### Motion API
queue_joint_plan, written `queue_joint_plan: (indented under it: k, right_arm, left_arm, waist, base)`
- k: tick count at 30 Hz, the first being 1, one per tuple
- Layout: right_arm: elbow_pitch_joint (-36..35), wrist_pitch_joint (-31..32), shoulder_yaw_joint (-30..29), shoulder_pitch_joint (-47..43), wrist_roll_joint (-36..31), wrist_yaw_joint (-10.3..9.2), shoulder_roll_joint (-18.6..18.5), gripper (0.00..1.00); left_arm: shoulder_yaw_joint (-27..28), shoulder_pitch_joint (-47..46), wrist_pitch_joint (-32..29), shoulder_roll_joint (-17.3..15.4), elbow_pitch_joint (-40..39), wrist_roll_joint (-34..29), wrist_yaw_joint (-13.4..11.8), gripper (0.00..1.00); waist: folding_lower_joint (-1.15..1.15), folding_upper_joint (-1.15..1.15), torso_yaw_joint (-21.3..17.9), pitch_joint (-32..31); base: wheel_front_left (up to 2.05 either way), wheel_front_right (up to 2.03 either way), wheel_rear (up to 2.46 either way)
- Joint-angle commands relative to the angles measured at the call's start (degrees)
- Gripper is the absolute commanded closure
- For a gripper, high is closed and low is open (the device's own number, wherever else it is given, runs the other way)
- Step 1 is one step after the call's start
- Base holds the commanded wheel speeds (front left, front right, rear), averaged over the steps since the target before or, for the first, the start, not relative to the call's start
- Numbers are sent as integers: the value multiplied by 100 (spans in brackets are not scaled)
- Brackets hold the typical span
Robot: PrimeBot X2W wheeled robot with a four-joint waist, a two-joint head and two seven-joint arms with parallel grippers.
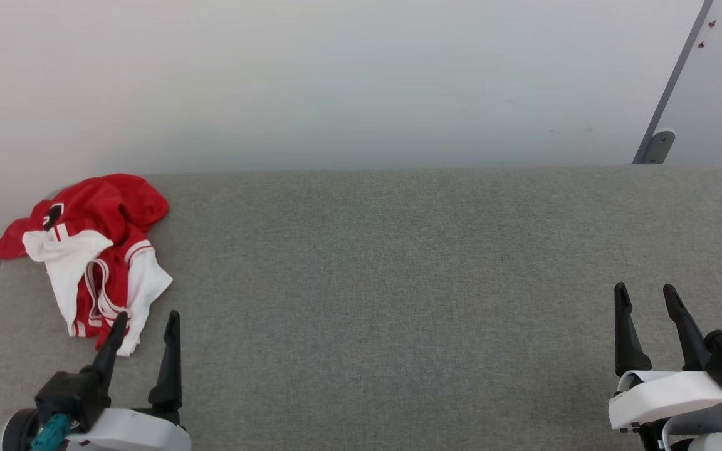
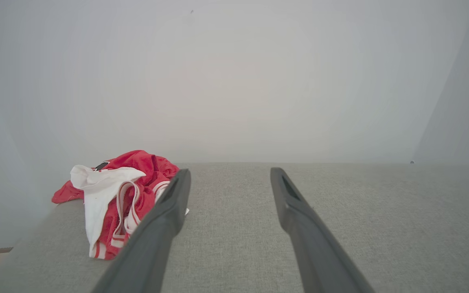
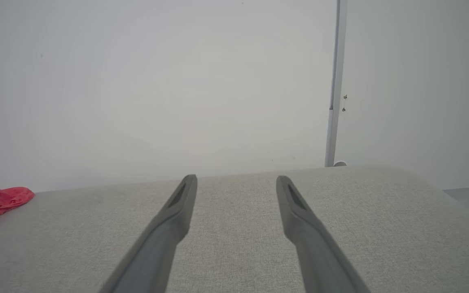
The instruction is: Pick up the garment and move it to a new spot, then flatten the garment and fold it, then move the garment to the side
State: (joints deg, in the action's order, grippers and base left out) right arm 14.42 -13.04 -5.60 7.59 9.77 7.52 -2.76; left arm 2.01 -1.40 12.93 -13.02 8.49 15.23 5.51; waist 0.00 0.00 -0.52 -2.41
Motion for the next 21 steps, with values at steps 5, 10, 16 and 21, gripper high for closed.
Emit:
queue_joint_plan:
  k: [5, 10, 16, 21]
  right_arm:
    - [-49, -93, -31, 36, -322, -5, -17, 0]
    - [-72, -147, -17, 32, -561, -5, -17, 0]
    - [-83, -209, -7, 27, -820, -6, -17, 0]
    - [-90, -226, -4, 37, -899, -6, -18, 0]
  left_arm:
    - [51, 19, 101, 1, -43, -290, 95, 0]
    - [97, 47, 148, 20, 9, -427, 142, 0]
    - [133, 33, 213, 25, 49, -480, 177, 0]
    - [128, 34, 225, 22, 79, -411, 200, 0]
  waist:
    - [0, 0, 22, -16]
    - [0, 0, 35, -29]
    - [0, 0, 43, -45]
    - [0, 0, 38, -52]
  base:
    - [0, 0, 0]
    - [0, 0, 0]
    - [0, 0, 0]
    - [0, 0, 0]
